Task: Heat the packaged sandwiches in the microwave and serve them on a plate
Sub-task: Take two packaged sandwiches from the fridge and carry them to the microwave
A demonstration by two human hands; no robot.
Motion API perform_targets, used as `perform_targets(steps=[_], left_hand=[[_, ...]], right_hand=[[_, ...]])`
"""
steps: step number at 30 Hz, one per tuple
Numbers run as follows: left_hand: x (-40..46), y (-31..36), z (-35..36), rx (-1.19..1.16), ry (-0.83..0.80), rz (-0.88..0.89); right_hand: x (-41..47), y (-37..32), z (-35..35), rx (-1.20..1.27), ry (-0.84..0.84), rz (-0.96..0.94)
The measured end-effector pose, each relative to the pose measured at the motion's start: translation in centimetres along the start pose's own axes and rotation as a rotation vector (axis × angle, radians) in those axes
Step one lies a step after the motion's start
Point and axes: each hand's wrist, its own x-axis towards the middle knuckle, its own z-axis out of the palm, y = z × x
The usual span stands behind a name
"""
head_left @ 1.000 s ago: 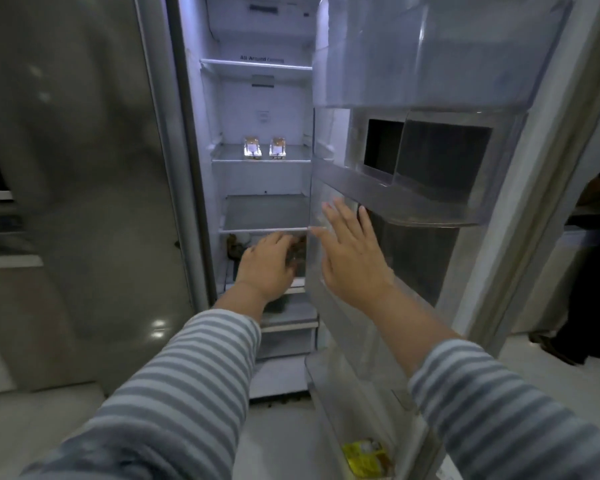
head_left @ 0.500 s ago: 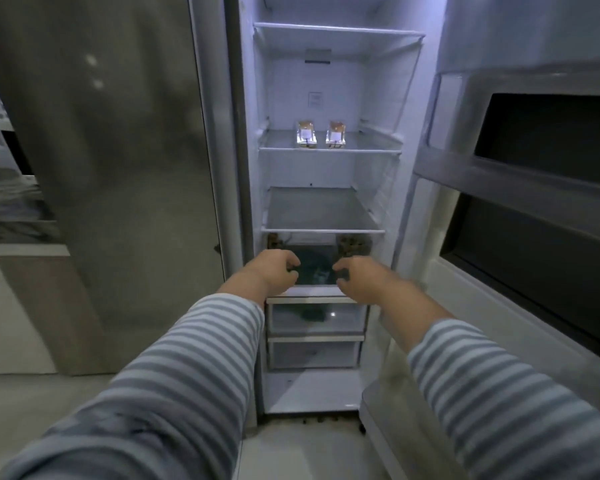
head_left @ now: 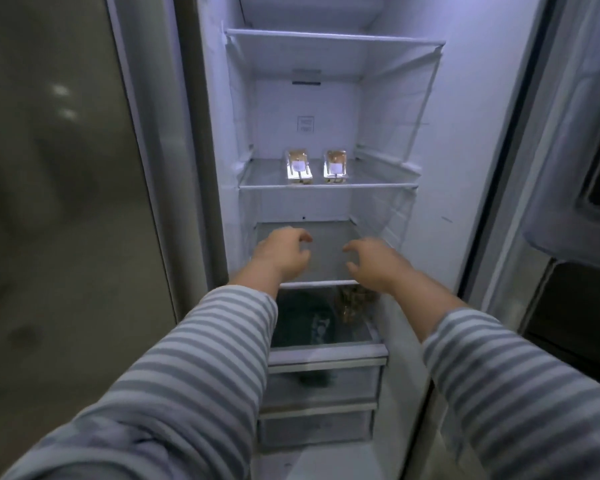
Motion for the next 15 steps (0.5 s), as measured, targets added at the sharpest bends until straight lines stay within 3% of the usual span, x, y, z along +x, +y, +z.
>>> perform_targets(steps=[4, 15], left_hand=[[7.2, 0.1, -1.4, -0.017, 0.150, 0.001], [23.3, -1.6, -3.0, -0.090, 0.360, -0.063]], right_hand=[[7.2, 0.9, -1.8, 0.073, 0.100, -0.005], [23.8, 1.5, -5.3, 0.292, 0.345, 0.084]])
